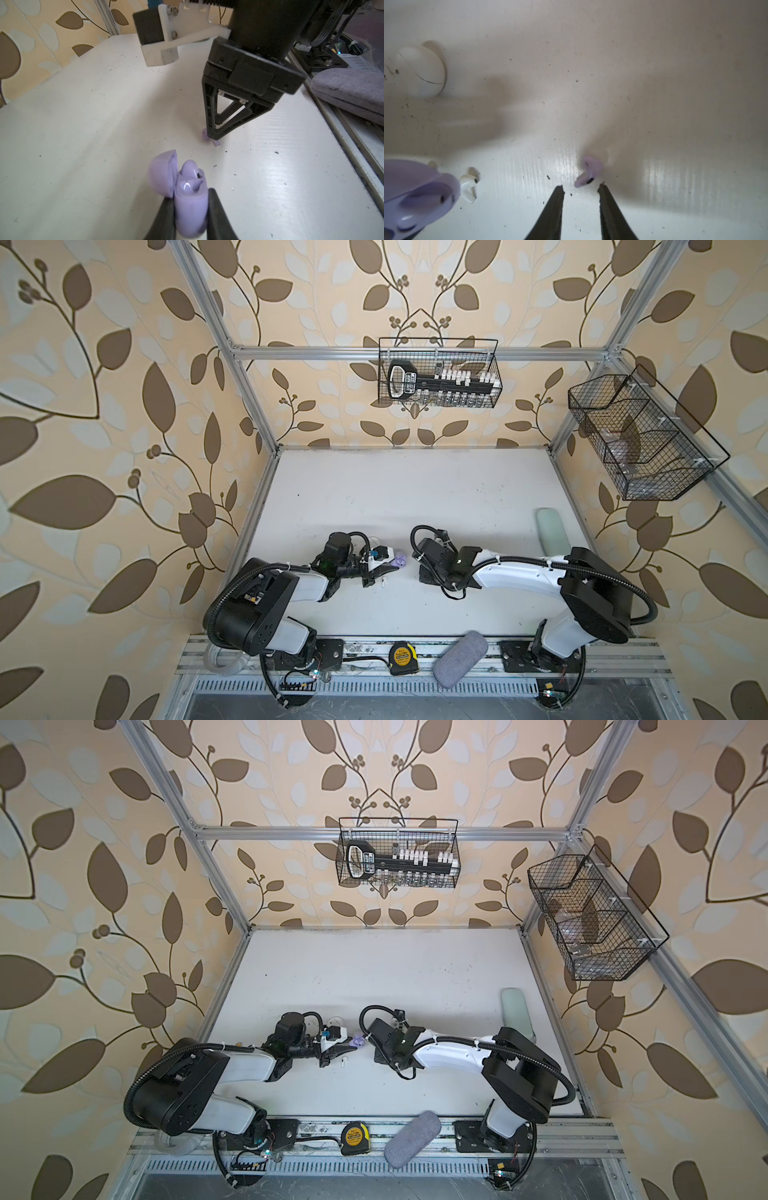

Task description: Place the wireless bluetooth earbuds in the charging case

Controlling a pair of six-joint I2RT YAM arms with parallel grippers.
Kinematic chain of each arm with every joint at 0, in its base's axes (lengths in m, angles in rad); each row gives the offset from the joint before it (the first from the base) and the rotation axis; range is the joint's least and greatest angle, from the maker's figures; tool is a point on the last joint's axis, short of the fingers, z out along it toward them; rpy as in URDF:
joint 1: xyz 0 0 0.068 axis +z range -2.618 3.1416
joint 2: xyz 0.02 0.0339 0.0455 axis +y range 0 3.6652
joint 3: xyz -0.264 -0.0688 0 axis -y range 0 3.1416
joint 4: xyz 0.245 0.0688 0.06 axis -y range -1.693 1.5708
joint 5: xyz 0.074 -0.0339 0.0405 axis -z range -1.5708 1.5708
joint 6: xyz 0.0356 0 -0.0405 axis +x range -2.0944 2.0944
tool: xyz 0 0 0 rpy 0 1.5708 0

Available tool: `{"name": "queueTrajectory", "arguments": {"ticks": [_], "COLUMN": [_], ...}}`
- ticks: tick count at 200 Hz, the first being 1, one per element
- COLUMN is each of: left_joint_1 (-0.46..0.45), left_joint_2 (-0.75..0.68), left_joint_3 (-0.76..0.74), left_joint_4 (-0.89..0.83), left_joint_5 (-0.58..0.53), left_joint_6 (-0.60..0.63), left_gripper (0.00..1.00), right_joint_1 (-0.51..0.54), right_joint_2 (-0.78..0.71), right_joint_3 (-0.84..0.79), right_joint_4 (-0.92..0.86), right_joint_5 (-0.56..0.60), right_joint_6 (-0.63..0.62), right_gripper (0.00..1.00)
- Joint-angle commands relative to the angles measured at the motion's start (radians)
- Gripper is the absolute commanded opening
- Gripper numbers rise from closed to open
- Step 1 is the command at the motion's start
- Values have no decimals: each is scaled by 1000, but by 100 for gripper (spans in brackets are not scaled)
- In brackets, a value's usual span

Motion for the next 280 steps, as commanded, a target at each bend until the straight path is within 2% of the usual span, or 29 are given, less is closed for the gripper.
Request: {"name": "queueTrajectory", "arguments": {"ticks": [1, 218, 280], "left_joint_1": [11, 12, 12], "left_joint_2": [-19, -17, -16], "left_joint_3": [6, 19, 22], "left_joint_4": [41, 24, 20], "left_joint_5": [39, 29, 29], "left_joint_6": [17, 3, 1], "left_gripper": [0, 0, 0], "right_joint_1": [-13, -33, -39], "right_joint_2": [17, 49, -34], "right_joint_3": [-11, 6, -25], "right_joint_4": [36, -21, -22], "right_joint_5": [-26, -7, 22], "right_joint_6": [28, 0, -6], "right_gripper": [33, 33, 30]}}
